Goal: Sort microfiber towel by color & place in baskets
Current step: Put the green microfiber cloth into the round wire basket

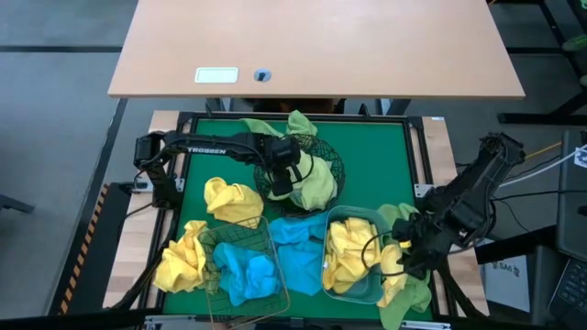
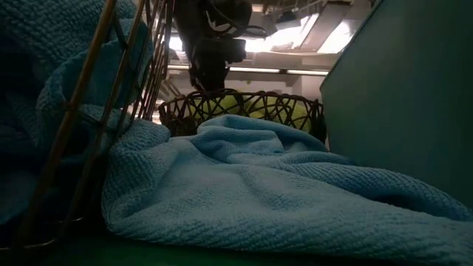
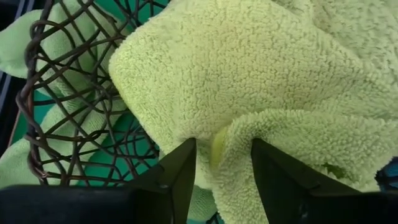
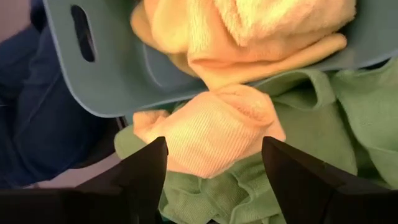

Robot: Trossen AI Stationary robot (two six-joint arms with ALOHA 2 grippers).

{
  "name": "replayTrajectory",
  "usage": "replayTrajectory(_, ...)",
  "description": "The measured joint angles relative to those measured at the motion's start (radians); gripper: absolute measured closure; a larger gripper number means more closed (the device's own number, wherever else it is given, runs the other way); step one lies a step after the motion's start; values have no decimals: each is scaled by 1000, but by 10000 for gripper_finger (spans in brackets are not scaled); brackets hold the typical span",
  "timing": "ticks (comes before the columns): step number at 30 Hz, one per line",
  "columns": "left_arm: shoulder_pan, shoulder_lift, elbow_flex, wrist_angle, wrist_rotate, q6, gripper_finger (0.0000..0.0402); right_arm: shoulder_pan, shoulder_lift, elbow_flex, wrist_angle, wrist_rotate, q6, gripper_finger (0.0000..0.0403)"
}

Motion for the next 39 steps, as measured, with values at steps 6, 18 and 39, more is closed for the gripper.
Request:
replayTrajectory(6,-12,0,0,0,2,1,250,16,80,0,-6,-1,9,143)
replayTrajectory(18,-20,0,0,0,2,2,252,14,225,0,-13,0,3,143)
replayTrajectory(39,-21,0,0,1,2,2,253,13,264,0,3,7,-83,316)
